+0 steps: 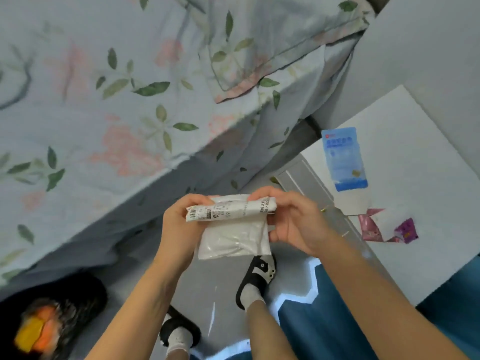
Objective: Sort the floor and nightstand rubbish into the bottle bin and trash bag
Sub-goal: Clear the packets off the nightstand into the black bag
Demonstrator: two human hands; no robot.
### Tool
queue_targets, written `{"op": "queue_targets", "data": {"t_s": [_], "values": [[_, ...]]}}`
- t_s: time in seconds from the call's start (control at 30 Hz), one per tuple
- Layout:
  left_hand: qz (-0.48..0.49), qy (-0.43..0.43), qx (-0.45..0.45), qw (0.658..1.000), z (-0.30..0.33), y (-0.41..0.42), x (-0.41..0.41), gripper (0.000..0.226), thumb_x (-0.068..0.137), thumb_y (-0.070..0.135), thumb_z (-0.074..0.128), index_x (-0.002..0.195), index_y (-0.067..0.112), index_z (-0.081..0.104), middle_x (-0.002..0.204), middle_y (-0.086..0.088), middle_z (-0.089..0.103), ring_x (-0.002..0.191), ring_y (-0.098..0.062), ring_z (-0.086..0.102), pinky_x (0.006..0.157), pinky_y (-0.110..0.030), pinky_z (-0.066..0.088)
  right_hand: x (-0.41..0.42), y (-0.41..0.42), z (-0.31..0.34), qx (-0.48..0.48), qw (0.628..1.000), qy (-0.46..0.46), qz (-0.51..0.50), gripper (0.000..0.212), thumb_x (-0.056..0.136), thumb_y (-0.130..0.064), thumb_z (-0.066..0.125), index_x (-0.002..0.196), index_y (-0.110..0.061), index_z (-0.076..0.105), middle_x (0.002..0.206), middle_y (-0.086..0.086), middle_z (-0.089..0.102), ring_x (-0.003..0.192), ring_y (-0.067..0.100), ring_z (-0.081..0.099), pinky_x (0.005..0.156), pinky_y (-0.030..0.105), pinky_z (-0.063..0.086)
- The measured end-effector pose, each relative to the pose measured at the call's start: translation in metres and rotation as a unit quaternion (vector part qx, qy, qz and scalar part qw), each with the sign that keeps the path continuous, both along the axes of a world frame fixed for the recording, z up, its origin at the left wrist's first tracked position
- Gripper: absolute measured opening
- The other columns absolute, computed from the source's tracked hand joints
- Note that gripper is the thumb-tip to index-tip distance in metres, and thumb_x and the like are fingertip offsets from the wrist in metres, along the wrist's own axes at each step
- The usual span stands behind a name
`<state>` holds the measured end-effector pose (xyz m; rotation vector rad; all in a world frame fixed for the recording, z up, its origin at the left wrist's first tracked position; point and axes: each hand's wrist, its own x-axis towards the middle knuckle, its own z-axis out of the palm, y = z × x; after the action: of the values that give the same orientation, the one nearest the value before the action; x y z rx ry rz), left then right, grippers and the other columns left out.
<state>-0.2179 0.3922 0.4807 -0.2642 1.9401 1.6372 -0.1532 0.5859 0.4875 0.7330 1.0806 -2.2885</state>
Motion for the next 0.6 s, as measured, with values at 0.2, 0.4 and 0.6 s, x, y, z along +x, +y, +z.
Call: {"op": "queue_targets", "data": {"t_s": [0.2,0.4,0.6], "values": [[0.061,0.056,-0.011,0.997,-0.001,-0.155,-0.012,0.035,0.073,-0.021,0.065,0.073,0.013,0.067,0.096,0.0,0.072,0.084,-0.005,0.069,0.067,-0.017,0.053,-0.056,-0.15,-0.014,0.103,0.979,0.012,0.174,0.01,0.089,-0.025,0.063,0.089,-0.024,0.054,0.089,0.001,0.061,0.067,0.012,0.063,0.05,0.028,0.053],[0.297,-0.164,0.203,0.918,-0.016,-0.321,0.004,0.019,0.095,0.016,0.044,0.103,0.014,0.061,0.08,-0.003,0.073,0.068,-0.015,0.068,0.054,-0.025,0.054,-0.09,-0.314,-0.027,0.199,0.94,0.107,0.255,0.064,0.077,0.001,0.073,0.125,-0.033,0.049,0.097,0.0,0.066,0.084,0.013,0.068,0.072,0.027,0.057],[0.324,-0.134,0.072,0.934,-0.043,-0.45,0.051,0.025,0.088,0.01,0.066,0.112,0.011,0.063,0.096,0.0,0.076,0.084,-0.009,0.072,0.064,-0.018,0.054,-0.096,-0.472,-0.053,0.252,0.885,0.175,0.35,0.046,0.074,-0.001,0.076,0.109,-0.025,0.06,0.104,-0.001,0.067,0.09,0.013,0.066,0.077,0.03,0.058]]}}
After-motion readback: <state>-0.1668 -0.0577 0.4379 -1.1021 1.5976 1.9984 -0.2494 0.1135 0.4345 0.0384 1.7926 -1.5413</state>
